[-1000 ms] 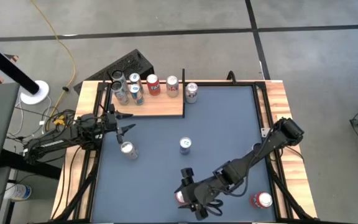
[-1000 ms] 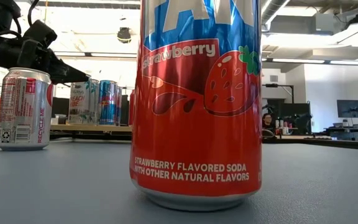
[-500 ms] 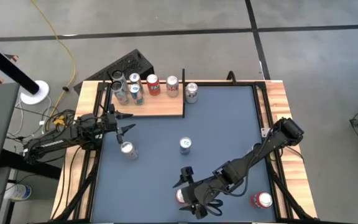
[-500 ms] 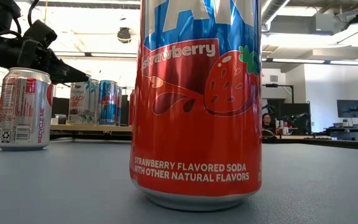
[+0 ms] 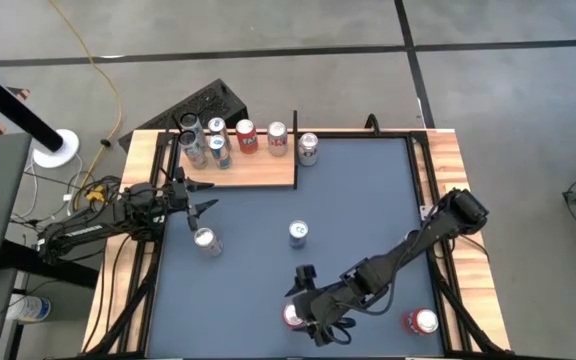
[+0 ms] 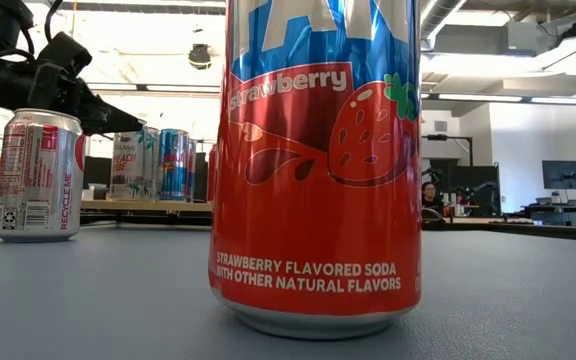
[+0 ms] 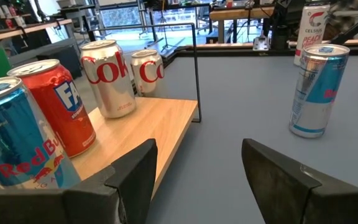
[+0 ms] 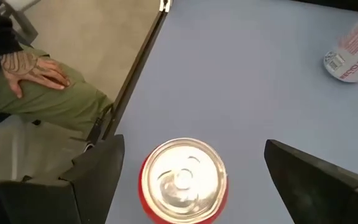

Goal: Place canned beverage on shelf
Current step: Put the left red soda can on the shelf aligned with the other red soda can

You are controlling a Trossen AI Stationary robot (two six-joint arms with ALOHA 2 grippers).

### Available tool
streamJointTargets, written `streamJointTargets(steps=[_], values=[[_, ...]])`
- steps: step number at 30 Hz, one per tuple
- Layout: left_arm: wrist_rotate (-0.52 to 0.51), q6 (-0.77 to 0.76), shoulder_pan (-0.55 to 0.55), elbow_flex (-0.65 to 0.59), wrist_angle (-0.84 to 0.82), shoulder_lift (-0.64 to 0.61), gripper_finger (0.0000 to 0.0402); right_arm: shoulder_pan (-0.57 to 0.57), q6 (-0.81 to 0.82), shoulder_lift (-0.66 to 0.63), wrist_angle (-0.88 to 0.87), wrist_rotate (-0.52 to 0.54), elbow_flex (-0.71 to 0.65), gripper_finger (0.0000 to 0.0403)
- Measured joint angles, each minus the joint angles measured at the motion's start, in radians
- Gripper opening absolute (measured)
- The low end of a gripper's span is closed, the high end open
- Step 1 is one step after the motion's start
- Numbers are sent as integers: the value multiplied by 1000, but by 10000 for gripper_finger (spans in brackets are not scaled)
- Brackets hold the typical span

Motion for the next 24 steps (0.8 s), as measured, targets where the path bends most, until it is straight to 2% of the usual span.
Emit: streamJointTargets(steps=[17,24], values=[[0,0,0,0,0,0,225,19,41,-1,230,31,-176,388],[0,0,0,0,0,0,225,18,44,29,283,31,-192,388]])
